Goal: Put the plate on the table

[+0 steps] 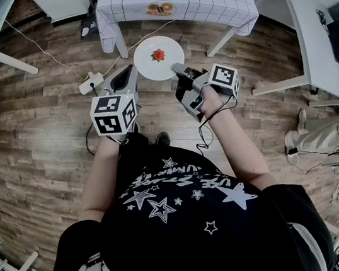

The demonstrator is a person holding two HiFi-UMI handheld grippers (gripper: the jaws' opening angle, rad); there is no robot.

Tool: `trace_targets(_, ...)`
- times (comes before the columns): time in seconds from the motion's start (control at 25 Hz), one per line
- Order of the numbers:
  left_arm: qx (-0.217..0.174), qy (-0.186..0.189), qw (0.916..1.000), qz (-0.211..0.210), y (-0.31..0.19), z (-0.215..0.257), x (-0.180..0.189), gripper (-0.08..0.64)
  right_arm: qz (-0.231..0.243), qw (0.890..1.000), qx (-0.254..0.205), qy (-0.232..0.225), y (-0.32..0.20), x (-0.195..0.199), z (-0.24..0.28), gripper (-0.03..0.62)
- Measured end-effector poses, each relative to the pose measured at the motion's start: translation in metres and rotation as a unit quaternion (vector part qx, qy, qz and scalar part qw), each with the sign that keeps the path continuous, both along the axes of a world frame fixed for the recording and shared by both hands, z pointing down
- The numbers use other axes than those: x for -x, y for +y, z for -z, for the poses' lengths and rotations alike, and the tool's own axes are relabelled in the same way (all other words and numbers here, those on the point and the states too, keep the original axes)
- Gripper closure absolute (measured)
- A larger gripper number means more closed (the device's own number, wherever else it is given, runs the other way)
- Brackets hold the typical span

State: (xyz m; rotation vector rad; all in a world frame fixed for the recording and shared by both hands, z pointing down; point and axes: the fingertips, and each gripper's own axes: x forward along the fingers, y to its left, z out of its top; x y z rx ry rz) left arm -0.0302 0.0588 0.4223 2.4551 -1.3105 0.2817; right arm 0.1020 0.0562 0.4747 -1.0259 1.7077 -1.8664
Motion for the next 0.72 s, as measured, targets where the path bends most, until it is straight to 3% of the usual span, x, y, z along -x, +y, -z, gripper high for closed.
trace_targets(0.72, -0.011, 0.002, 0.9999, 0.01, 0.01, 0.003, 0.005, 0.551, 0.002, 0.999, -0.034, 0.002, 0.005, -0.003, 0.014, 0.572)
